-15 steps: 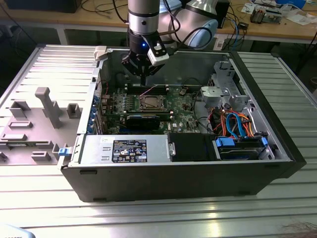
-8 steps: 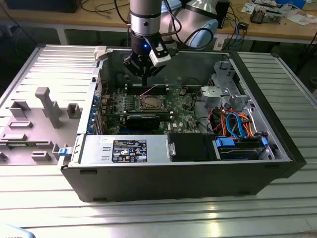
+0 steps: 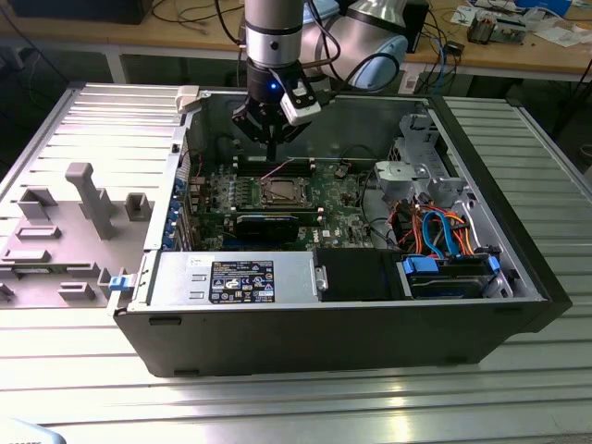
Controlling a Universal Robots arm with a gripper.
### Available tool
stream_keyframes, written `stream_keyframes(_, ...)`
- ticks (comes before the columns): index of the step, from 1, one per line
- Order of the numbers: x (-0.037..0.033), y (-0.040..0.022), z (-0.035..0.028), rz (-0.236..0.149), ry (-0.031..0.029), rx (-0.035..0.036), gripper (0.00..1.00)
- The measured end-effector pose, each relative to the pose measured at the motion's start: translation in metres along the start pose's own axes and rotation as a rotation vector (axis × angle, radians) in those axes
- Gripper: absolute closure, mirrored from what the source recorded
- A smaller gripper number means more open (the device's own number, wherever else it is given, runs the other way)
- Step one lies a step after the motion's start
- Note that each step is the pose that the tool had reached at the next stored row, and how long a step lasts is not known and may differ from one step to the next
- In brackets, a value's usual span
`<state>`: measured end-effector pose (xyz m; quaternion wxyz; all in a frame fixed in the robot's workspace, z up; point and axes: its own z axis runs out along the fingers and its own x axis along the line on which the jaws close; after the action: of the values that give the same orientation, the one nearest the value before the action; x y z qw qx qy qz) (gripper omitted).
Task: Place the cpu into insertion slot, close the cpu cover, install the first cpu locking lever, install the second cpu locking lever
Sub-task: 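Install the first cpu locking lever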
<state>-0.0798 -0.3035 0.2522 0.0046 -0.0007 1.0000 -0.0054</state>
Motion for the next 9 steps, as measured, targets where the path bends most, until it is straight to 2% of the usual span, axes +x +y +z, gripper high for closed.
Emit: stream_keyframes(9,-0.0030,0.0000,0.0008,0.000,0.0000,0.0000,0.89)
